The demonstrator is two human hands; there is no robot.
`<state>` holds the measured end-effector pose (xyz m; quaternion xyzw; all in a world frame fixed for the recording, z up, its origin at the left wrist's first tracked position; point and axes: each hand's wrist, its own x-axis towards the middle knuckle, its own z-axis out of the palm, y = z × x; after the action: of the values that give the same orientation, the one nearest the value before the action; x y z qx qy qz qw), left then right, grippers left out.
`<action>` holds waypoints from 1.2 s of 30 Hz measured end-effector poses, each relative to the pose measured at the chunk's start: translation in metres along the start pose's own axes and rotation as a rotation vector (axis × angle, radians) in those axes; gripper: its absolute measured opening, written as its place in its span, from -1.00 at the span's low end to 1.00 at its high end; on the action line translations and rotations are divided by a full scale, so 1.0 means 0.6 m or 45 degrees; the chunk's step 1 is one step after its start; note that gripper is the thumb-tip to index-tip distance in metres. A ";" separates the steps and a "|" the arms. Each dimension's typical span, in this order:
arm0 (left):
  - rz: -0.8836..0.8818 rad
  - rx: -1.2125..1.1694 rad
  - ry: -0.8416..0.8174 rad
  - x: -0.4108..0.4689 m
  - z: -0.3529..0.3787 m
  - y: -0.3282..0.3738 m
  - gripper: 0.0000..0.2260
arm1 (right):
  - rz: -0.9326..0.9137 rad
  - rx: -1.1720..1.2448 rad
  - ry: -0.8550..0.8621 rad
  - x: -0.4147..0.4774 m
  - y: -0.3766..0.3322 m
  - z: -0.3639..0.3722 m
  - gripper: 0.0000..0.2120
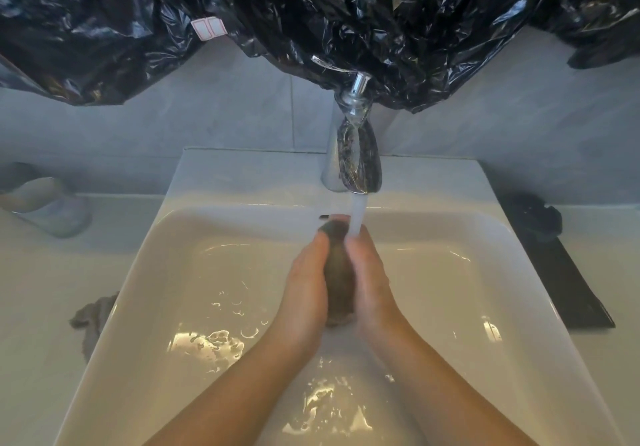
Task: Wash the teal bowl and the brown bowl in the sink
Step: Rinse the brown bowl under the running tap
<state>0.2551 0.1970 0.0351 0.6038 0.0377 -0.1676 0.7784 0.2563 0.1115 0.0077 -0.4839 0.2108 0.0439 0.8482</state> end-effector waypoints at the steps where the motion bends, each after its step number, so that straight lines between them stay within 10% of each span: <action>1: 0.040 -0.025 -0.008 -0.001 0.002 0.001 -0.67 | -0.070 -0.053 0.013 -0.006 -0.004 0.003 -0.83; 6: 0.443 0.452 -0.115 -0.015 -0.006 -0.008 -0.72 | 0.167 0.041 -0.167 -0.002 -0.008 -0.009 -0.51; 11: 0.152 0.115 0.053 -0.002 0.004 -0.005 -0.58 | -0.134 -0.121 -0.024 -0.013 -0.001 0.002 -0.80; 14: 0.326 0.393 -0.017 -0.011 0.003 -0.009 -0.62 | 0.100 0.001 -0.111 -0.005 -0.003 -0.013 -0.50; 21: 0.140 0.063 0.056 -0.007 0.008 0.001 -0.64 | -0.142 -0.106 -0.032 -0.012 -0.006 -0.001 -0.80; 24: 0.335 0.321 0.007 -0.013 0.006 -0.002 -0.56 | 0.028 -0.099 -0.130 -0.003 -0.007 -0.015 -0.54; 28: 0.056 0.022 0.077 -0.004 0.012 0.005 -0.57 | -0.330 -0.287 -0.041 -0.006 0.000 -0.003 -0.77; 32: 0.311 0.290 0.053 -0.019 0.010 0.007 -0.62 | 0.036 -0.087 -0.173 -0.008 -0.008 -0.004 -0.55; 36: 0.056 0.042 0.070 -0.003 0.007 0.005 -0.58 | -0.248 -0.197 -0.098 -0.005 0.006 -0.004 -0.69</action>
<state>0.2538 0.1943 0.0397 0.6214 0.0429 -0.1344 0.7707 0.2519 0.1117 0.0052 -0.5640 0.1261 -0.0040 0.8161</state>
